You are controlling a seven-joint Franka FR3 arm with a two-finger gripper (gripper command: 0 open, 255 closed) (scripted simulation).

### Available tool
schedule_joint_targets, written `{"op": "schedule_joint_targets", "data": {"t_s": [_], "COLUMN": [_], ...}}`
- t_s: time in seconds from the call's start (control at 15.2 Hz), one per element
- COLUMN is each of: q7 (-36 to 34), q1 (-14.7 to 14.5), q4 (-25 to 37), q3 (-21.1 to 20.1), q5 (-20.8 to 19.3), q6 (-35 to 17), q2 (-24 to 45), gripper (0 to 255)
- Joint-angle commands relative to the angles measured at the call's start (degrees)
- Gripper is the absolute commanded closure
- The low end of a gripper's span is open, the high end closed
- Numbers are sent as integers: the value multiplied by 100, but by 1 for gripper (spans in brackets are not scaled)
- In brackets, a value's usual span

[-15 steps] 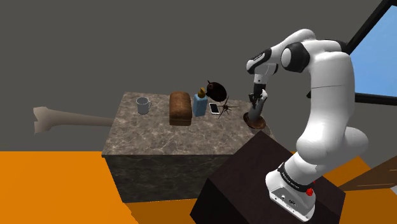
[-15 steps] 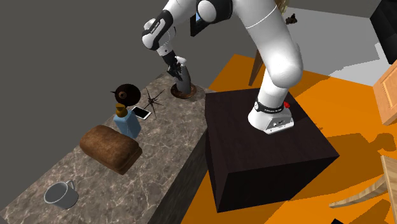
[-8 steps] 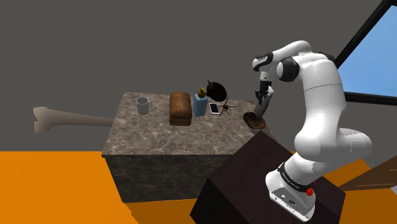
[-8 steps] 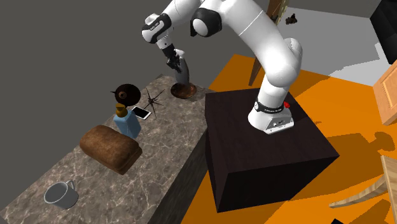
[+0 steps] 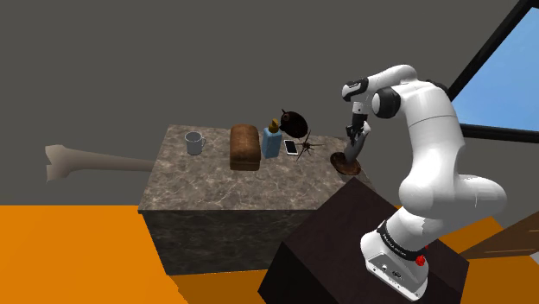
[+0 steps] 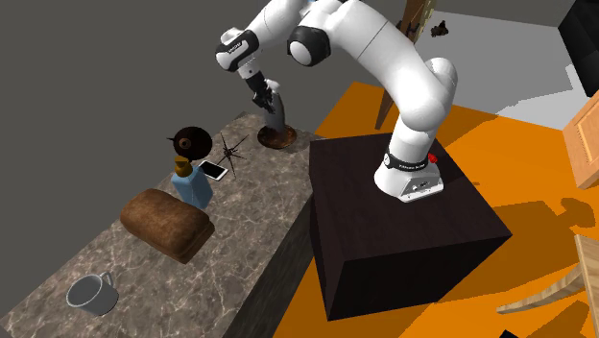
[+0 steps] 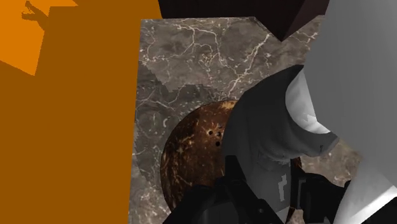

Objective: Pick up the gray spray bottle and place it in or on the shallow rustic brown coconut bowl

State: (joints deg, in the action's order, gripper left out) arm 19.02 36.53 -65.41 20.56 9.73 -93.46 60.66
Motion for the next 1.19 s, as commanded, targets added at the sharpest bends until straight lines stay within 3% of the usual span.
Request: {"op": "schedule_joint_targets", "data": {"t_s": [0.0,0.73,0.79,1.12], "q7": [-4,-23,-23,-23], "q1": [25,62,63,63], "q4": [61,175,175,176], "q3": [-18,-56,-56,-56], "q5": [17,50,50,50], "q6": [-61,-180,-180,-180], "q2": [120,350,351,350], "gripper": [255,255,0,0]}}
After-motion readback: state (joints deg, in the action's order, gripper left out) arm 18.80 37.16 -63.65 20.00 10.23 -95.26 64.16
